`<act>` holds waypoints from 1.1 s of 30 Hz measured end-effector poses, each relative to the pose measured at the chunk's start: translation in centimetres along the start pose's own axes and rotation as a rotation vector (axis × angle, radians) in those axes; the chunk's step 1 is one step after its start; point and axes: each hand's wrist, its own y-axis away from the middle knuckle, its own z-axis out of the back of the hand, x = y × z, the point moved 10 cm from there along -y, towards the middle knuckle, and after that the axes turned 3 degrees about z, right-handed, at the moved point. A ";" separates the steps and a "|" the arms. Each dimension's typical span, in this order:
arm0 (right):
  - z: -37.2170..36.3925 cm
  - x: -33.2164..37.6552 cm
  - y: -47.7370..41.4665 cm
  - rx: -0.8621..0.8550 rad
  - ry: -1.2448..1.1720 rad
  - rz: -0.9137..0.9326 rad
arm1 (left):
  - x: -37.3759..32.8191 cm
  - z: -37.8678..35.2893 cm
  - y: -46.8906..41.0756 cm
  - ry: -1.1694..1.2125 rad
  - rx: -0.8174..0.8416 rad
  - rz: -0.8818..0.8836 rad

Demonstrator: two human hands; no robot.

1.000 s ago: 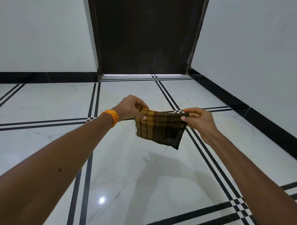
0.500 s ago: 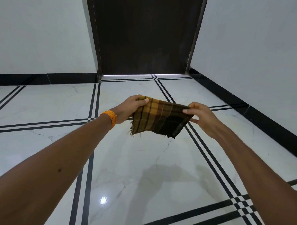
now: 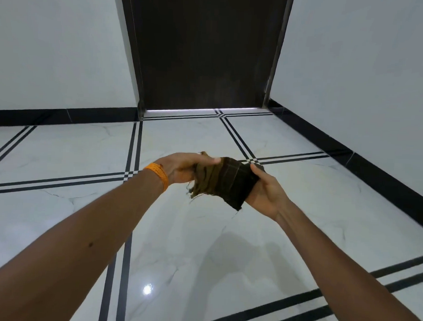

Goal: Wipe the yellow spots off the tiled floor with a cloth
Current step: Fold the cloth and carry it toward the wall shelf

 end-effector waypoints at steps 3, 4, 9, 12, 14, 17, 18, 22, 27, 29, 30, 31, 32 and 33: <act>0.8 2.0 0.3 -0.032 -0.006 0.057 | 0.5 0.6 -0.1 0.023 -0.041 0.036; 0.8 2.3 0.4 -0.035 0.019 0.072 | 0.1 0.9 -0.1 0.025 -0.073 0.016; 1.7 1.0 0.1 -0.076 0.182 0.015 | -0.2 1.3 0.1 -0.012 -0.125 -0.017; 2.4 2.3 -0.2 -0.127 0.209 0.091 | 0.1 1.3 -0.1 0.034 -0.126 -0.029; 2.5 3.3 -0.2 -0.176 0.290 0.133 | -0.1 1.6 -0.3 0.044 -0.117 -0.034; 2.9 4.6 -0.1 -0.256 0.378 0.196 | -0.4 1.9 -0.4 -0.033 -0.097 -0.030; 3.1 5.0 0.0 -0.284 0.395 0.225 | -0.5 2.1 -0.5 -0.087 -0.101 -0.041; 4.0 6.2 -0.1 -0.353 0.459 0.301 | -2.1 2.8 -0.2 -0.281 -0.195 -0.201; 3.3 6.5 -0.3 -0.273 0.638 0.313 | -4.9 2.9 0.4 -0.566 -0.384 -0.393; 3.2 7.2 0.0 -0.323 0.749 0.351 | -5.4 2.6 0.6 -0.695 -0.416 -0.426; 3.2 7.4 0.2 -0.360 0.808 0.370 | -5.6 2.3 0.6 -0.757 -0.431 -0.440; 3.3 7.6 0.3 -0.404 0.876 0.388 | -5.8 2.1 0.7 -0.808 -0.447 -0.458; 3.2 7.8 0.6 -0.444 0.952 0.410 | -6.1 1.8 0.7 -0.848 -0.462 -0.475; 2.9 8.1 0.8 -0.483 1.037 0.438 | -6.3 1.5 0.8 -0.878 -0.474 -0.494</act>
